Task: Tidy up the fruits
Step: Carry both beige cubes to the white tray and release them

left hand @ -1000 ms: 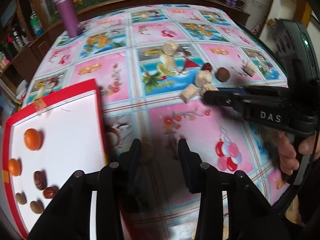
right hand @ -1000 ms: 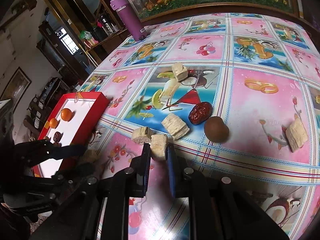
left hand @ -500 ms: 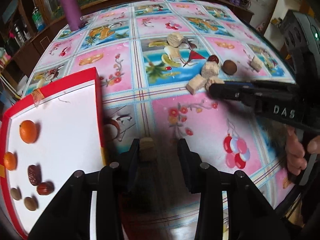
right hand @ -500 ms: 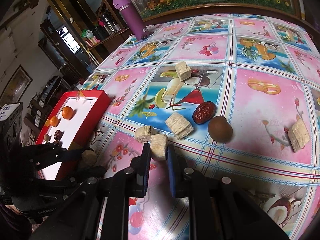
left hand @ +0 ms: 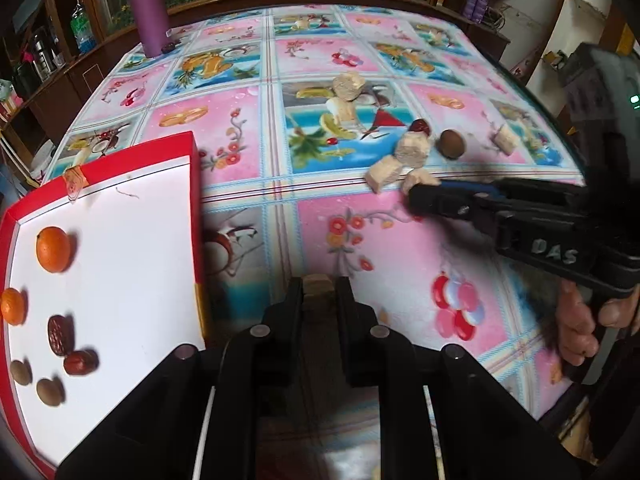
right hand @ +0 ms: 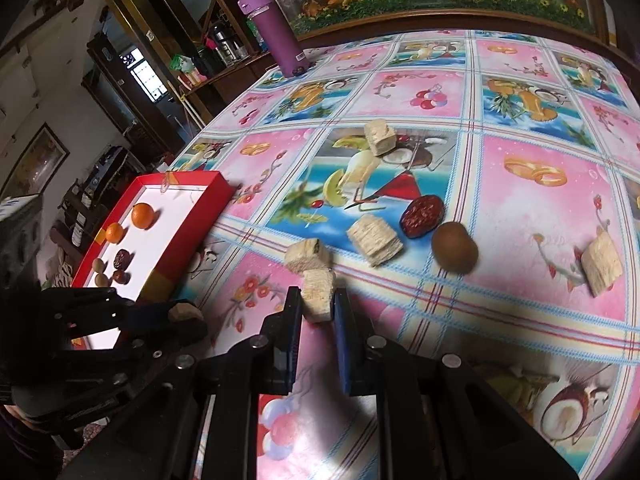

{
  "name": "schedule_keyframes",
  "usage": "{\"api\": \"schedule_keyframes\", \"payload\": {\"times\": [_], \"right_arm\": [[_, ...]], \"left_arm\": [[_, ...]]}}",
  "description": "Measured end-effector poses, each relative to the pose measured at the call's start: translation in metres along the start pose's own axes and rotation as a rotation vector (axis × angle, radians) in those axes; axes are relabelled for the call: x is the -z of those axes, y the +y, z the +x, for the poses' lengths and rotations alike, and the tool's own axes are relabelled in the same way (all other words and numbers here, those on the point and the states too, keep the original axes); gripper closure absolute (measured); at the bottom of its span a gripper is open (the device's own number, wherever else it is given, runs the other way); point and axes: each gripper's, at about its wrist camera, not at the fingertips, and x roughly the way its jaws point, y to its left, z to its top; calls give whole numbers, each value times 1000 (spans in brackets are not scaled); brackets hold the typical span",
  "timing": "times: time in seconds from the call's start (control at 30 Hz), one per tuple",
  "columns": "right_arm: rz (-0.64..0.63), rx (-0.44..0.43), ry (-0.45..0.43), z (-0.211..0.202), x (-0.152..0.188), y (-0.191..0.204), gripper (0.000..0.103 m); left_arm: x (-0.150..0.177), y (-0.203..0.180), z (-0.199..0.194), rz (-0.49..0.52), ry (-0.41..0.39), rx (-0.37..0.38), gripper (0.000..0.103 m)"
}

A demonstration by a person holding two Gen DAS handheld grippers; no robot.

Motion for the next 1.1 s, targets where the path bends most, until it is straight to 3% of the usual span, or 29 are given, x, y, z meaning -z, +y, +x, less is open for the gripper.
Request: {"api": "schedule_keyframes", "payload": {"times": [0.17, 0.3, 0.57, 0.83, 1.1], "right_arm": [[-19, -40, -11, -5, 8, 23, 90], [-64, -90, -30, -9, 6, 62, 90], [-174, -192, -35, 9, -7, 157, 90], [-198, -115, 48, 59, -14, 190, 90], [-180, -33, 120, 92, -18, 196, 90]], "left_arm": [[15, -5, -34, -17, -76, 56, 85], [32, 11, -63, -58, -131, 59, 85], [67, 98, -121, -208, -245, -80, 85], [97, 162, -110, -321, -211, -156, 85], [103, 188, -94, -353, -167, -187, 85]]}}
